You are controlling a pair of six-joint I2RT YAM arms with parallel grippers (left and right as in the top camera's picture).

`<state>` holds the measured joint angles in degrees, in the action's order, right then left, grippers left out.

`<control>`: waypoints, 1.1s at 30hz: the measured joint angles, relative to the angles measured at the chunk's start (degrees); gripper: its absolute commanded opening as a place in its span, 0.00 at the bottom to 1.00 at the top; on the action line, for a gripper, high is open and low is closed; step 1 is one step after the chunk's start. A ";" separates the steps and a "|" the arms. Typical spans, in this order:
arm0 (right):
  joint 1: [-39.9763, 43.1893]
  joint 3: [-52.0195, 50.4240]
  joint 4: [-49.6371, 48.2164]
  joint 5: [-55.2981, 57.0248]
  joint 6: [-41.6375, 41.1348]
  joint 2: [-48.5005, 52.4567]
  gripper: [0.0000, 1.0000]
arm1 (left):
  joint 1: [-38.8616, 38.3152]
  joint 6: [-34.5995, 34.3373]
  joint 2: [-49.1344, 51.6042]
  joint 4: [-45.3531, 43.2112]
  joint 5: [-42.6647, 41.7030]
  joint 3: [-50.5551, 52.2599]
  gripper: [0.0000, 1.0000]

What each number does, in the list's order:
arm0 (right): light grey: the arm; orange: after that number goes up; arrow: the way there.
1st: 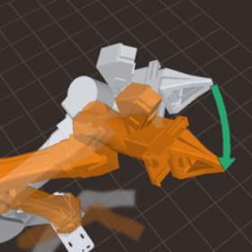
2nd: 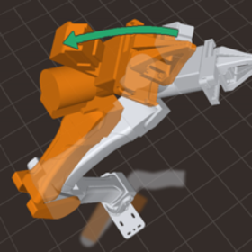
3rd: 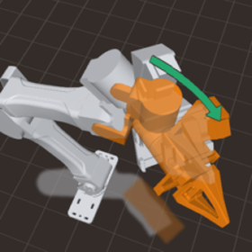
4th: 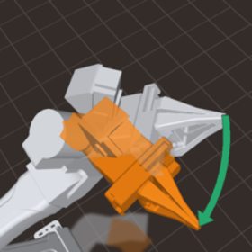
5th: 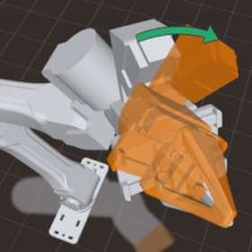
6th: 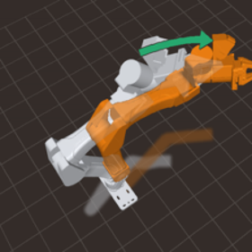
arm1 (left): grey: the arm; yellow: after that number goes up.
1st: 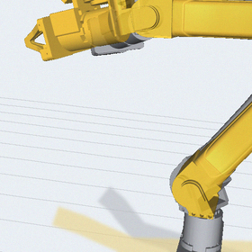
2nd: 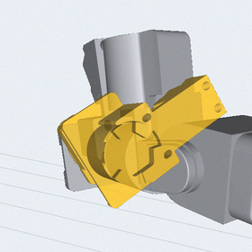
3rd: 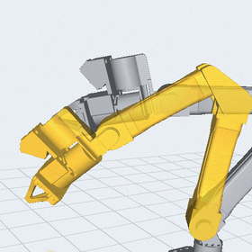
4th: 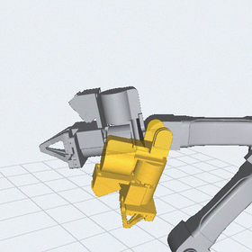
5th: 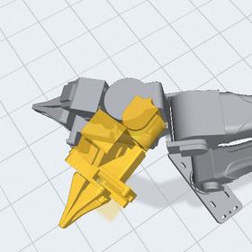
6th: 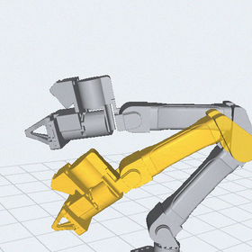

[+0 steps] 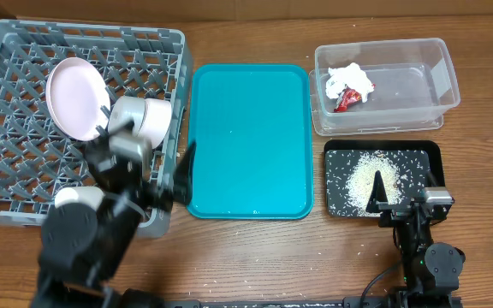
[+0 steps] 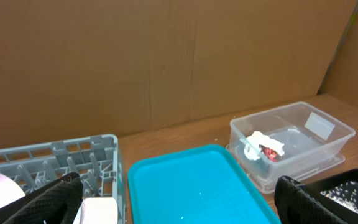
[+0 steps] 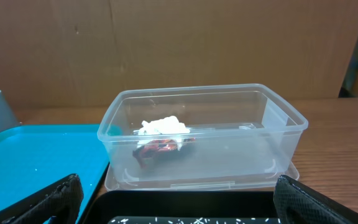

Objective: Sort waste into correct bins and load items into the dishwasher

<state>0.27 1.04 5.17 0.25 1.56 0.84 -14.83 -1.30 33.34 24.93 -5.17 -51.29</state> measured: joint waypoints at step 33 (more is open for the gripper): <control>0.00 0.00 -0.04 0.00 -0.02 0.00 1.00 | 5.14 -1.31 -32.48 -20.26 3.69 50.53 1.00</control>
<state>0.27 1.04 5.13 0.25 1.54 0.84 -9.69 -2.61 0.86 4.67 -1.48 -0.75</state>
